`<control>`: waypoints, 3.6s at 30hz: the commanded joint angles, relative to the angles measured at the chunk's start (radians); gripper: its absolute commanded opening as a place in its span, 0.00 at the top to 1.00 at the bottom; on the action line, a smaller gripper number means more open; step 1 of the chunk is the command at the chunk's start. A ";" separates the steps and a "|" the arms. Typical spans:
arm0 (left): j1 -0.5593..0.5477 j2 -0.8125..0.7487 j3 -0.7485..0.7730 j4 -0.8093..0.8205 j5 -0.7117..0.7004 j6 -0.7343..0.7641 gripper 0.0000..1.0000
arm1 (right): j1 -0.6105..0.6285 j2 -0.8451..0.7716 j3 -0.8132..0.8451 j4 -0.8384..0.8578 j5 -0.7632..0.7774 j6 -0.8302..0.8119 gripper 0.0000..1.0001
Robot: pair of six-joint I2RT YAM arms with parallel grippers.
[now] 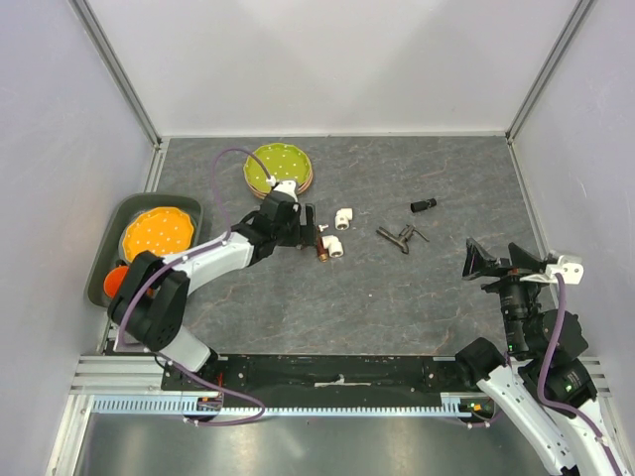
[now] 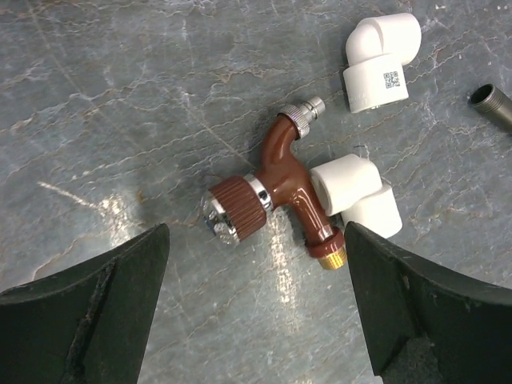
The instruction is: Install the water faucets
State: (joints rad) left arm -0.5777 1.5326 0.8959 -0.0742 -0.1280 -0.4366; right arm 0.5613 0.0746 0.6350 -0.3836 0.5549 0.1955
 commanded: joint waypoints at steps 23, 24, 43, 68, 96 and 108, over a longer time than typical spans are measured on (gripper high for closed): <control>0.003 0.190 0.078 0.056 0.123 0.019 0.10 | 0.003 0.017 0.003 -0.009 -0.016 -0.004 0.02; 0.003 0.181 0.075 0.054 0.123 0.019 0.10 | 0.003 0.019 0.003 -0.012 -0.018 -0.004 0.02; 0.003 -0.270 -0.136 0.059 0.076 -0.030 0.09 | 0.003 0.711 0.135 -0.025 -0.354 0.243 0.02; -0.002 -0.801 -0.402 0.056 -0.194 -0.039 0.08 | 0.235 1.608 0.411 0.327 -0.198 0.481 0.19; -0.002 -0.798 -0.414 0.070 -0.134 -0.053 0.08 | 0.259 1.739 0.353 0.474 -0.119 0.317 0.70; -0.001 -0.736 -0.423 0.162 0.021 -0.088 0.08 | 0.270 1.398 0.187 0.497 -0.309 -0.051 0.97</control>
State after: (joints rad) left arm -0.5781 0.7856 0.4683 0.0109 -0.1684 -0.4847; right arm 0.8165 1.5887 0.8410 0.0673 0.3748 0.3283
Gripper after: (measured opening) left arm 0.917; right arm 0.490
